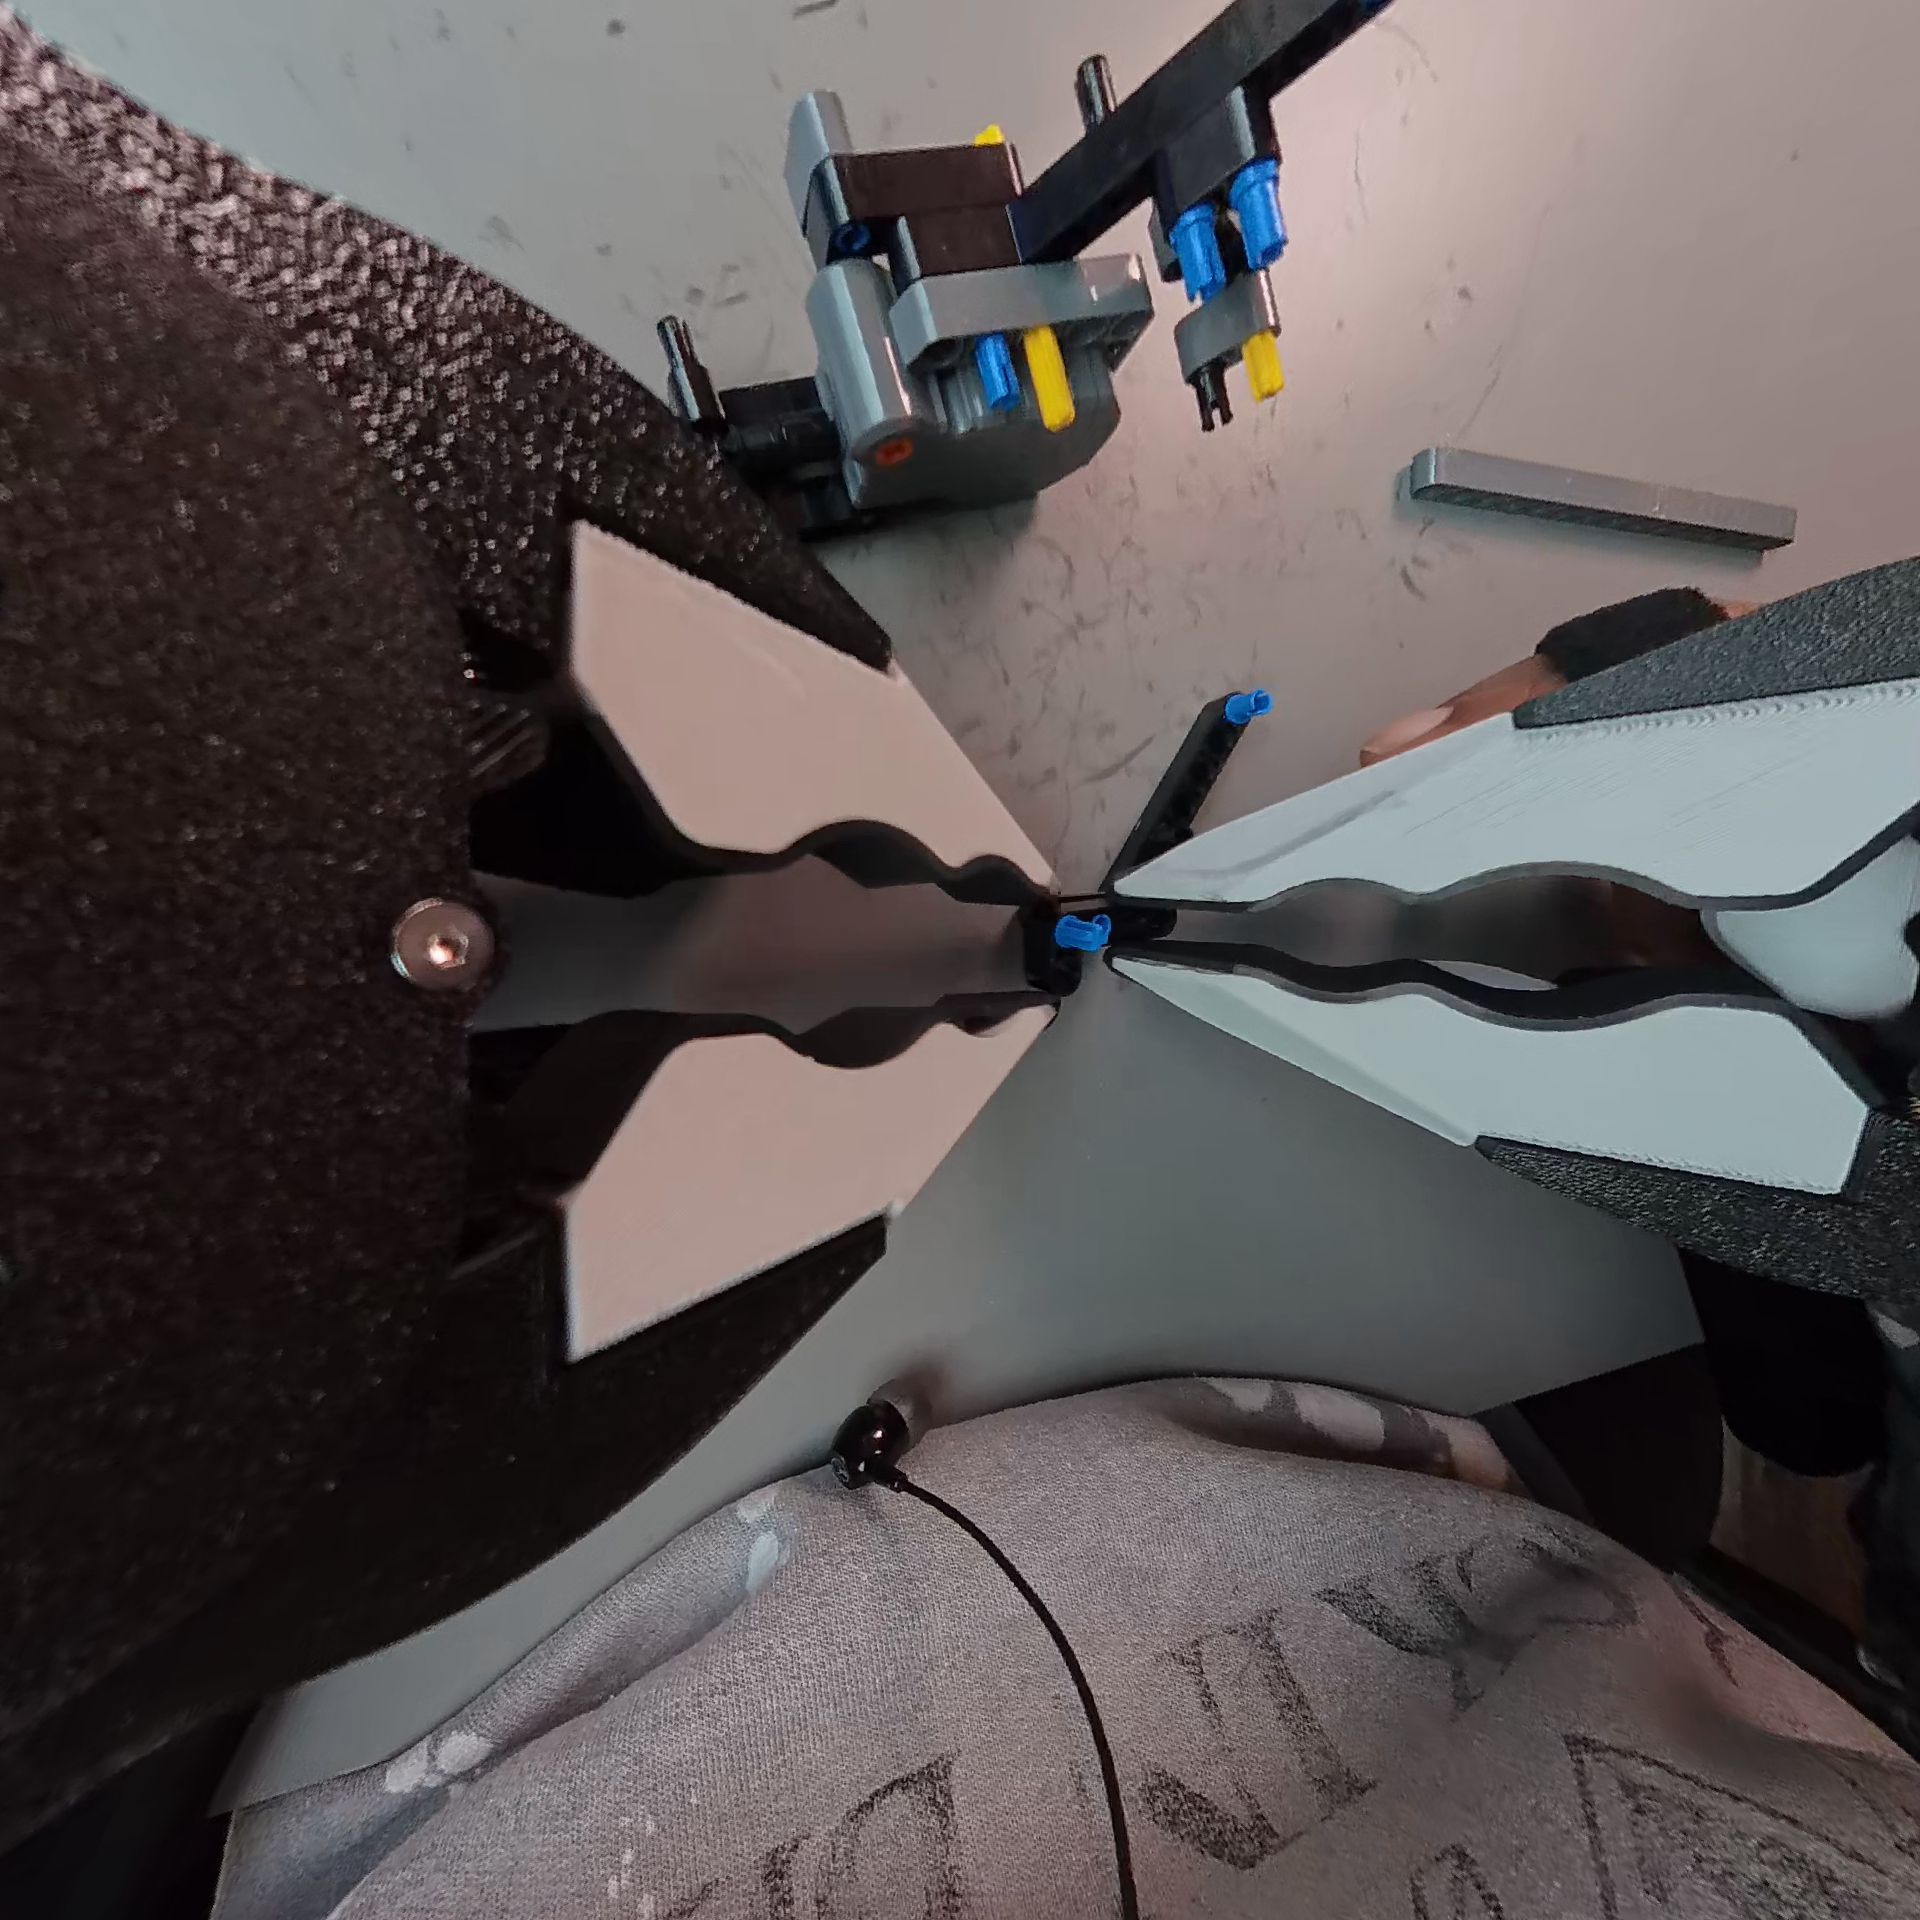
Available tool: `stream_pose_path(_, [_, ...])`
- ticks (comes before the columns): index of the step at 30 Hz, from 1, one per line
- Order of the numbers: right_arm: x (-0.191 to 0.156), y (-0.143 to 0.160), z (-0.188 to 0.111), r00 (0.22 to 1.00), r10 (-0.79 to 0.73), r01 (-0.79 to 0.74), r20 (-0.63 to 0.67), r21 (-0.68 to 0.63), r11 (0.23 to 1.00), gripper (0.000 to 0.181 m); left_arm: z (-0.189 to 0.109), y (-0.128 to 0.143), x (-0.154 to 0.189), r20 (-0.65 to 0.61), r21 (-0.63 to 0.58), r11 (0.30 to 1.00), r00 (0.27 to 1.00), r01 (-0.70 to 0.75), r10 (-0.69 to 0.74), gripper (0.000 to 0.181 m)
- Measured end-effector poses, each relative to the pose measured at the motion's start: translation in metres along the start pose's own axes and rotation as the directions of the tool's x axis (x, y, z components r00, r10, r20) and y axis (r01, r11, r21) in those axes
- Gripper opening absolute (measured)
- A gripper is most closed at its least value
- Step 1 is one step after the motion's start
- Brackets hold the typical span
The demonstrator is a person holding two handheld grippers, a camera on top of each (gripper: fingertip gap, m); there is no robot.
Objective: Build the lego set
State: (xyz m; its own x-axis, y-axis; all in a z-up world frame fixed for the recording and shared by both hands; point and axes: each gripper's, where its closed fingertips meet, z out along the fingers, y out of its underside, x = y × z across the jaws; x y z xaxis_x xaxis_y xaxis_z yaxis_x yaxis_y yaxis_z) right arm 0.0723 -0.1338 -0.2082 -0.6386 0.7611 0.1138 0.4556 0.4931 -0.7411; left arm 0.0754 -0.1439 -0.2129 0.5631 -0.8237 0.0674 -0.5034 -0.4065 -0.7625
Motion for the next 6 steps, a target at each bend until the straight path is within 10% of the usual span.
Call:
stream_pose_path(1, [0.0001,0.0000,0.0000,1.000,0.000,0.000,0.000,0.000,1.000,0.007,0.0001,0.0001,0.0000,-0.001,0.000,1.000,1.000,0.002,-0.002,0.016])
stream_pose_path(6, [0.0001,0.0002,0.0005,1.000,-0.003,0.003,0.000,0.001,1.000,0.007,0.0005,0.0004,0.0001,0.000,-0.003,1.000,1.000,0.002,-0.002,0.016])
